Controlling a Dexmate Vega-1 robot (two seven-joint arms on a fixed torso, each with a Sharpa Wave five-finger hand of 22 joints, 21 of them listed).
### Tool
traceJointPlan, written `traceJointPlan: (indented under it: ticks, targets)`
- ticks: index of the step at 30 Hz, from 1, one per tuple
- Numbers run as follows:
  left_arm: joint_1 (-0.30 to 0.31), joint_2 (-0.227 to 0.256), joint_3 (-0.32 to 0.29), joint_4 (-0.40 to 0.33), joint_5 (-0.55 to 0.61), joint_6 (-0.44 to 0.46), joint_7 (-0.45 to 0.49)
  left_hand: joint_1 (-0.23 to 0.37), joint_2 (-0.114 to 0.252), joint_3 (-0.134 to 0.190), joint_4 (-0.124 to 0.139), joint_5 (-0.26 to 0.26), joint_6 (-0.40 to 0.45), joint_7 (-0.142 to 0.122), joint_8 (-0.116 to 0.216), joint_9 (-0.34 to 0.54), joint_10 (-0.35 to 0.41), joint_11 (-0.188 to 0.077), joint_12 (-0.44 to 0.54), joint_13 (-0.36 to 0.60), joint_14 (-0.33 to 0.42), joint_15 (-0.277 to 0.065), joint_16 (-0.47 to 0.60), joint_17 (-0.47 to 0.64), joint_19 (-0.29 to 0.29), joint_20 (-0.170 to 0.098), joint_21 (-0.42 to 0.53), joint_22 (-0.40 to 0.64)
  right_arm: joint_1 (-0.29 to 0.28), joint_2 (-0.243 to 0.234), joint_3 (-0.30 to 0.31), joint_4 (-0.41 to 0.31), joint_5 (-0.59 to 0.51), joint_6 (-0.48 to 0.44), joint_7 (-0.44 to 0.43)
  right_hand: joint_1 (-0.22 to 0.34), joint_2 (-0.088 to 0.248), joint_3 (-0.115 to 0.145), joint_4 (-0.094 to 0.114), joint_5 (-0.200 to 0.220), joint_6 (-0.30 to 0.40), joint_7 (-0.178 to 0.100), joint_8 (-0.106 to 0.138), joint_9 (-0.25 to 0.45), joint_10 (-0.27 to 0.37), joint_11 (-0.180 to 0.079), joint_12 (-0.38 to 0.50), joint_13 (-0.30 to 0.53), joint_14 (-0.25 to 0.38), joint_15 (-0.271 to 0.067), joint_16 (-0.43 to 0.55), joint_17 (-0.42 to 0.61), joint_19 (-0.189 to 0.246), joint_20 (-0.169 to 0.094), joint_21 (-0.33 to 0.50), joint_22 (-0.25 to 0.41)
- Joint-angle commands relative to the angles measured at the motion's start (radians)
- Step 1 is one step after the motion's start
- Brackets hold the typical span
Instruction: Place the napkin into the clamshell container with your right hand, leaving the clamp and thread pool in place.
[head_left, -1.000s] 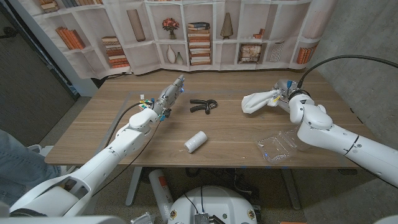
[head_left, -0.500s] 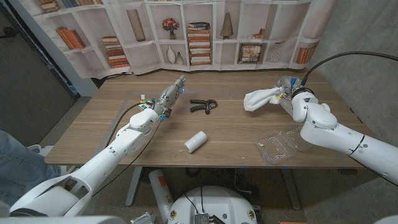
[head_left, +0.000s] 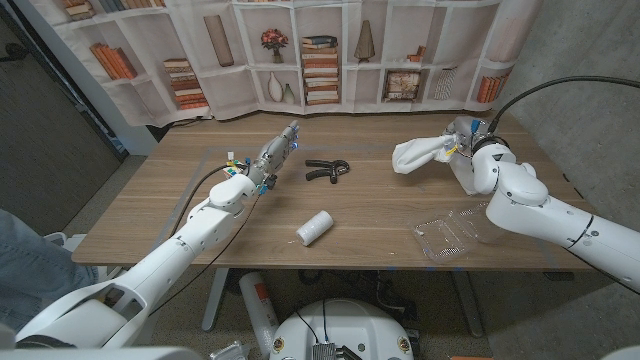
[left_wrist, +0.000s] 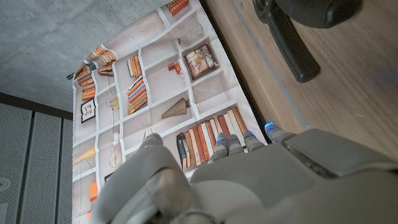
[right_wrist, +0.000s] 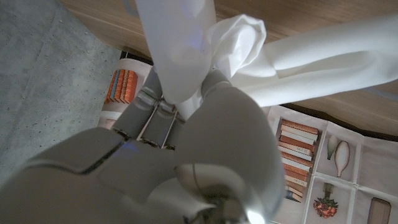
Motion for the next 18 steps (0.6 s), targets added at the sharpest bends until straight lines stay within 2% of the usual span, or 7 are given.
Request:
traceJointPlan:
  ticks: [1, 4, 18]
  targets:
    - [0.009, 0.007, 0.005, -0.022, 0.021, 0.014, 0.030, 0.005, 0.009, -0.004, 0.001, -0.002, 0.002, 0.000, 0.002, 0.002, -0.007, -0.002, 0.001, 0.003, -0.052, 0.008, 0.000, 0.004, -0.128, 0.006, -0.005, 0.004, 0.014, 0.001, -0.005, -0.007, -0.004, -0.001, -0.007, 0.034, 0.049, 0.007, 0.001, 0.005, 0.012, -0.002, -0.003, 0.002, 0.047, -0.035, -0.006, 0.011, 0.048, -0.089, 0.002, 0.005, -0.006, -0.101, 0.010, 0.002]
    - [0.011, 0.009, 0.004, -0.028, 0.020, 0.015, 0.031, 0.005, 0.009, -0.004, 0.001, -0.002, 0.002, 0.001, 0.002, 0.002, -0.007, -0.001, 0.002, 0.003, -0.052, 0.007, 0.000, 0.004, -0.127, 0.006, -0.005, 0.004, 0.019, -0.001, -0.010, -0.009, -0.010, -0.008, -0.001, 0.035, 0.050, 0.009, 0.000, 0.005, 0.012, -0.003, -0.004, 0.002, 0.051, -0.036, -0.007, 0.012, 0.051, -0.090, 0.002, 0.005, -0.007, -0.101, 0.014, 0.001]
    - [0.018, 0.012, -0.001, -0.032, 0.016, 0.007, 0.027, 0.006, 0.011, -0.005, 0.001, -0.003, 0.004, 0.002, 0.002, 0.002, -0.008, -0.001, 0.001, 0.003, -0.051, 0.008, 0.000, 0.004, -0.126, 0.007, -0.005, 0.004, -0.010, -0.035, 0.038, -0.067, 0.008, -0.014, -0.016, 0.033, 0.048, 0.013, -0.001, 0.004, 0.011, -0.001, -0.008, 0.005, 0.055, -0.040, -0.012, 0.018, 0.056, -0.090, -0.001, 0.006, -0.014, -0.101, 0.028, -0.003]
